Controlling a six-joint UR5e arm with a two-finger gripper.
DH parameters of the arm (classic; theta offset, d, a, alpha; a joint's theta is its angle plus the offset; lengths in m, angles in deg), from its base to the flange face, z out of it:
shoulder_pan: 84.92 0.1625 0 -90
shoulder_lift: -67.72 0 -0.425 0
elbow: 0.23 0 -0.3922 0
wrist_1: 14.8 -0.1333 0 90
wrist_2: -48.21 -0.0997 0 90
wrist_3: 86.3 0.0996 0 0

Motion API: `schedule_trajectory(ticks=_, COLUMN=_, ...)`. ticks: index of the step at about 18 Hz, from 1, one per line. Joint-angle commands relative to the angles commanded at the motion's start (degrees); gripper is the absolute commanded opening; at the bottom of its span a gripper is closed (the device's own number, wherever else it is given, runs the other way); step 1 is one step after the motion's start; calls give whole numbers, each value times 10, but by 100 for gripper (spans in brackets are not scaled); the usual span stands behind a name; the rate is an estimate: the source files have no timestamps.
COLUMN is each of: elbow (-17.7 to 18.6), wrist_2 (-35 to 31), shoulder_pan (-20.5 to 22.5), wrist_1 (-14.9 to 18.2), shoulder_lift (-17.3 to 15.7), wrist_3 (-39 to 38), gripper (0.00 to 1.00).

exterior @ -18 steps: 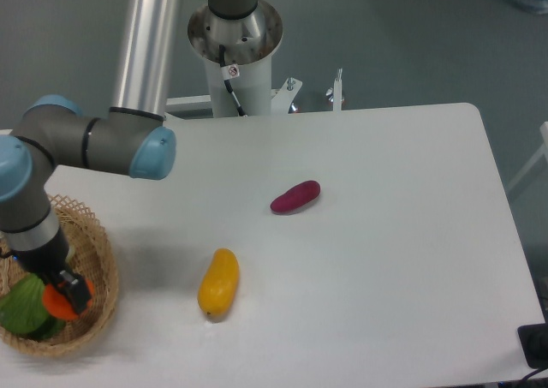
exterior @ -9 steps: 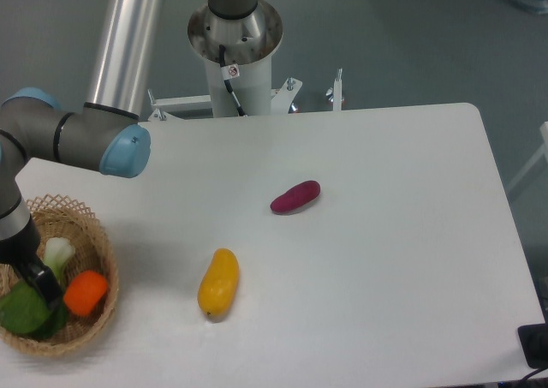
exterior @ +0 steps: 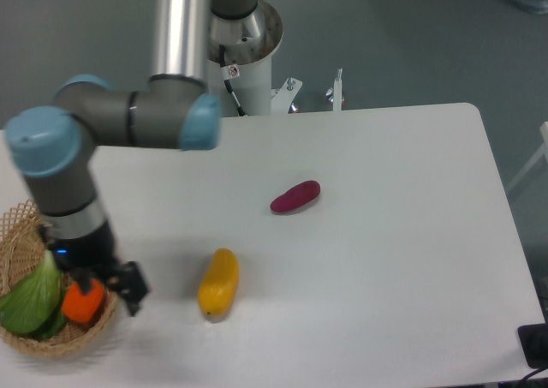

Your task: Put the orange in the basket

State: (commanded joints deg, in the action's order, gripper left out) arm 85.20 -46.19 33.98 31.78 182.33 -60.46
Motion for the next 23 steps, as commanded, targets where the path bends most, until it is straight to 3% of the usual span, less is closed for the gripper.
schedule_trajectory(ticks=3, elbow=26, wrist_2=0, shoulder_pan=67, wrist_1=2, shoulder_lift=3, wrist_3=61, gripper=100)
schedule_trajectory(ticks=5, elbow=66, wrist_2=3, shoulder_pan=119, wrist_1=0, shoulder_lift=1, wrist_3=130, gripper=100)
schedule_trajectory(ticks=7, elbow=70, wrist_2=4, shoulder_pan=142, wrist_1=1, shoulder_lift=3, wrist_3=183, gripper=100)
schedule_trajectory(ticks=9, elbow=82, wrist_2=4, shoulder_pan=153, wrist_1=2, shoulder_lift=-3, wrist_3=203, gripper=100)
schedule_trajectory(ticks=13, elbow=70, wrist_2=4, shoulder_pan=161, wrist_1=3, shoulder_lift=8, wrist_3=206, gripper=100)
schedule_trajectory(ticks=17, elbow=95, wrist_2=1, shoulder_pan=164, wrist_1=5, shoulder_lift=2, wrist_3=220, gripper=100)
schedule_trajectory(ticks=23, elbow=98, wrist_2=0, shoulder_pan=176, wrist_1=5, shoulder_lift=-7, wrist_3=246, gripper=100)
